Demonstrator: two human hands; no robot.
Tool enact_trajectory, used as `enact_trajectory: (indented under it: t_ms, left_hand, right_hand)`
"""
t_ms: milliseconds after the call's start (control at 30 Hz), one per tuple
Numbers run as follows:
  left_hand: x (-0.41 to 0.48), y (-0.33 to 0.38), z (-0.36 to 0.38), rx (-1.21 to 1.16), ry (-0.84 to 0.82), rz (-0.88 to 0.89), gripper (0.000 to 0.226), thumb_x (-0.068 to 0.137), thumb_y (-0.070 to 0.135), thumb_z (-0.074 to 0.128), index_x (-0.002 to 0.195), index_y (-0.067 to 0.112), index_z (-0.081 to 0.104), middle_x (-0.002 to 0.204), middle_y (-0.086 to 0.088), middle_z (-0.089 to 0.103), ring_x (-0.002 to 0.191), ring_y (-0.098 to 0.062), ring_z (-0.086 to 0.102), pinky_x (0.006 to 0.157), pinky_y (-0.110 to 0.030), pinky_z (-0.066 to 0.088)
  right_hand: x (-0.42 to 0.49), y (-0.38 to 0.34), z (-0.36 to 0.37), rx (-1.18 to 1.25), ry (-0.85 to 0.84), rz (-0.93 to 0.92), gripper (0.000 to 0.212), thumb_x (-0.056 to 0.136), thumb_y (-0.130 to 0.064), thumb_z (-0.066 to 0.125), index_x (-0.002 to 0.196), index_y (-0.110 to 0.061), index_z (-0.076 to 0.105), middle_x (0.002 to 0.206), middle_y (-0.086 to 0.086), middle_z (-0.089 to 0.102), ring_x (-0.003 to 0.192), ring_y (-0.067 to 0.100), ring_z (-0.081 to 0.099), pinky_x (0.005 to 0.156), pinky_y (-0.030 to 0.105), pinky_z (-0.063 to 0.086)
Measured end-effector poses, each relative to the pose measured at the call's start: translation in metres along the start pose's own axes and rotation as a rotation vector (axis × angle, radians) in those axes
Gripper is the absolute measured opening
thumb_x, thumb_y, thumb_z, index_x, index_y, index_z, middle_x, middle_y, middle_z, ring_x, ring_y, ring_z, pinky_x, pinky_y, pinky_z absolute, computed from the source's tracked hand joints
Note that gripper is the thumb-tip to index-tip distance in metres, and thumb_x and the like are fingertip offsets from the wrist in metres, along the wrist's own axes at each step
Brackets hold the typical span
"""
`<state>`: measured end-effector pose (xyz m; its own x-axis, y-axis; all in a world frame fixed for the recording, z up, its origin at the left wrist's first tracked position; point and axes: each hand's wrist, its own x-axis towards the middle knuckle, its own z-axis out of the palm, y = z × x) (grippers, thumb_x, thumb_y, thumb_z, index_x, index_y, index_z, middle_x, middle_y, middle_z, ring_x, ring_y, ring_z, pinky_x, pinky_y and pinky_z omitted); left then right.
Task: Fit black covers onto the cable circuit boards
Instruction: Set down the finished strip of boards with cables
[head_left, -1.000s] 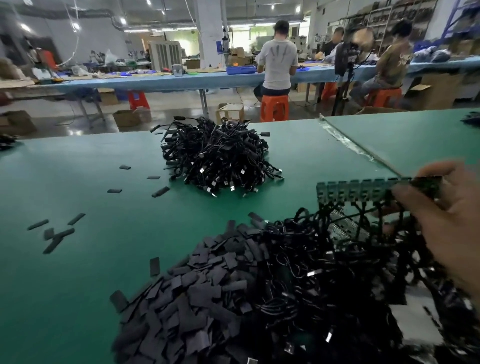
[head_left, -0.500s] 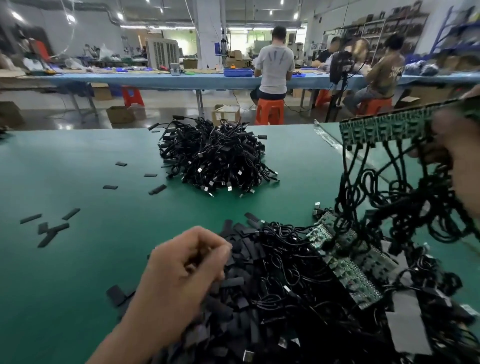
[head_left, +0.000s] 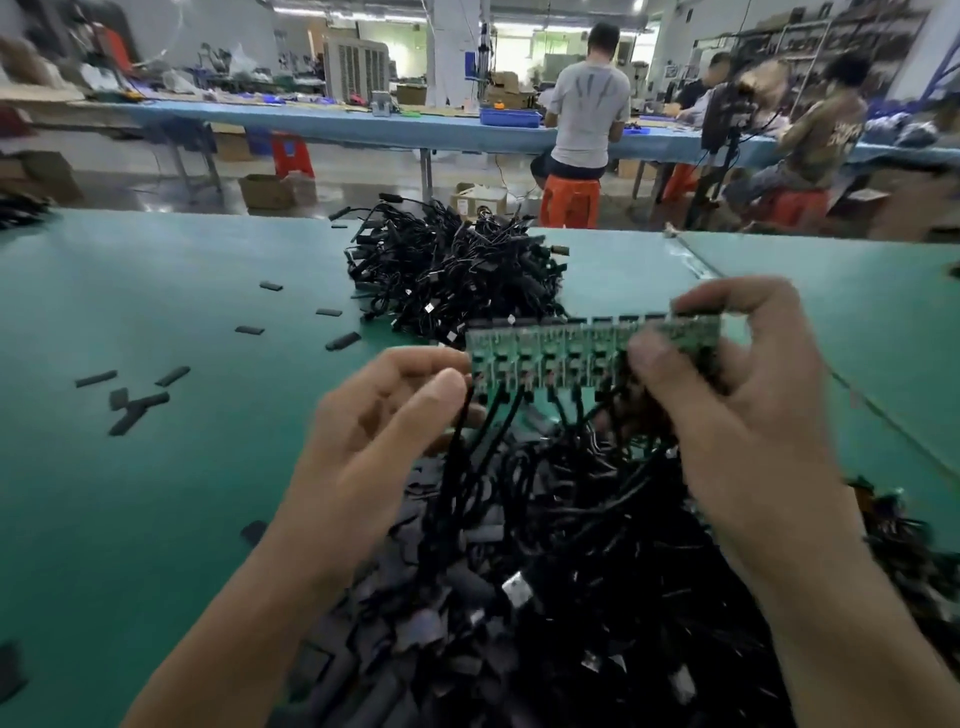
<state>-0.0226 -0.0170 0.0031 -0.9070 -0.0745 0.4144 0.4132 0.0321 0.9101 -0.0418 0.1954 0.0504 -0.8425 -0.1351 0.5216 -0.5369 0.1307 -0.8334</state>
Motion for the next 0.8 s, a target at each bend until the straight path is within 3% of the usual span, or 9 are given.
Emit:
enact_trajectory:
  t_ms: [133, 200, 267, 333, 400, 467, 567, 667, 800]
  left_hand:
    - [0.001, -0.009, 0.004, 0.147, 0.001, -0.035, 0.017, 0.083, 0.047, 0.072, 0.087, 0.031, 0.073, 0.073, 0.009, 0.069, 0.066, -0.006, 0.059, 0.064, -0.016, 0.049]
    - [0.001, -0.017, 0.004, 0.151, -0.003, -0.067, 0.017, 0.077, 0.040, 0.067, 0.081, 0.025, 0.073, 0.069, 0.009, 0.068, 0.063, -0.007, 0.056, 0.060, -0.017, 0.048]
    - [0.001, -0.024, 0.003, 0.152, -0.016, -0.091, 0.016, 0.077, 0.037, 0.066, 0.083, 0.024, 0.072, 0.069, 0.010, 0.068, 0.063, -0.006, 0.057, 0.060, -0.016, 0.049]
    - [0.002, -0.030, 0.002, 0.152, -0.016, -0.107, 0.018, 0.076, 0.037, 0.067, 0.085, 0.022, 0.073, 0.070, 0.011, 0.070, 0.064, -0.004, 0.058, 0.062, -0.015, 0.050]
    - [0.003, -0.035, -0.001, 0.135, -0.016, -0.116, 0.018, 0.075, 0.037, 0.069, 0.085, 0.023, 0.074, 0.073, 0.009, 0.071, 0.066, -0.005, 0.060, 0.064, -0.017, 0.051]
    - [0.004, -0.038, -0.003, 0.104, -0.050, -0.117, 0.016, 0.076, 0.036, 0.071, 0.085, 0.024, 0.075, 0.072, 0.007, 0.070, 0.066, -0.006, 0.060, 0.064, -0.017, 0.051]
    - [0.004, -0.039, -0.003, 0.063, -0.137, -0.085, 0.009, 0.077, 0.039, 0.074, 0.086, 0.036, 0.076, 0.070, 0.008, 0.068, 0.063, -0.005, 0.058, 0.059, -0.016, 0.048]
    - [0.003, -0.039, -0.002, 0.039, -0.178, -0.053, 0.010, 0.080, 0.029, 0.074, 0.085, 0.037, 0.076, 0.070, 0.008, 0.069, 0.061, -0.003, 0.057, 0.058, -0.015, 0.046]
    - [0.005, -0.041, -0.004, -0.034, -0.165, -0.058, 0.007, 0.075, 0.026, 0.077, 0.078, 0.030, 0.072, 0.068, 0.008, 0.067, 0.060, -0.004, 0.057, 0.058, -0.013, 0.047]
  right_hand:
    - [-0.010, 0.033, 0.011, 0.085, -0.010, 0.258, 0.022, 0.090, -0.022, 0.066, 0.089, -0.041, 0.054, 0.066, 0.004, 0.068, 0.059, 0.022, 0.071, 0.055, 0.027, 0.055]
    - [-0.013, 0.040, 0.011, 0.066, -0.006, 0.338, 0.021, 0.088, -0.023, 0.068, 0.087, -0.040, 0.056, 0.068, 0.005, 0.069, 0.059, 0.022, 0.069, 0.056, 0.031, 0.054]
    - [-0.018, 0.050, 0.011, -0.057, -0.031, 0.345, 0.018, 0.085, -0.031, 0.072, 0.090, -0.037, 0.056, 0.076, 0.013, 0.070, 0.062, 0.032, 0.064, 0.063, 0.041, 0.055]
    - [-0.014, 0.056, 0.005, -0.246, -0.059, 0.301, 0.020, 0.082, -0.039, 0.073, 0.092, -0.034, 0.056, 0.080, 0.007, 0.071, 0.071, 0.034, 0.065, 0.071, 0.044, 0.055]
    - [-0.009, 0.053, 0.000, -0.444, -0.091, 0.207, 0.021, 0.078, -0.043, 0.073, 0.087, -0.032, 0.056, 0.079, -0.010, 0.069, 0.069, 0.016, 0.064, 0.068, 0.028, 0.051]
    - [-0.004, 0.044, -0.001, -0.616, -0.154, 0.071, 0.020, 0.075, -0.044, 0.073, 0.087, -0.037, 0.059, 0.085, -0.023, 0.065, 0.082, 0.001, 0.060, 0.077, 0.014, 0.042]
    - [0.003, 0.027, 0.010, -0.765, -0.305, -0.136, 0.025, 0.080, -0.053, 0.069, 0.100, -0.040, 0.066, 0.105, -0.028, 0.061, 0.105, 0.001, 0.054, 0.094, 0.030, 0.040]
    - [0.008, 0.022, 0.021, -0.734, -0.407, -0.097, 0.025, 0.079, -0.057, 0.065, 0.095, -0.039, 0.072, 0.087, -0.024, 0.069, 0.088, -0.001, 0.061, 0.081, 0.034, 0.052]
    - [0.008, 0.036, 0.026, -0.647, -0.414, -0.006, 0.015, 0.080, -0.051, 0.069, 0.091, -0.041, 0.068, 0.076, -0.022, 0.067, 0.070, 0.000, 0.062, 0.069, 0.037, 0.053]
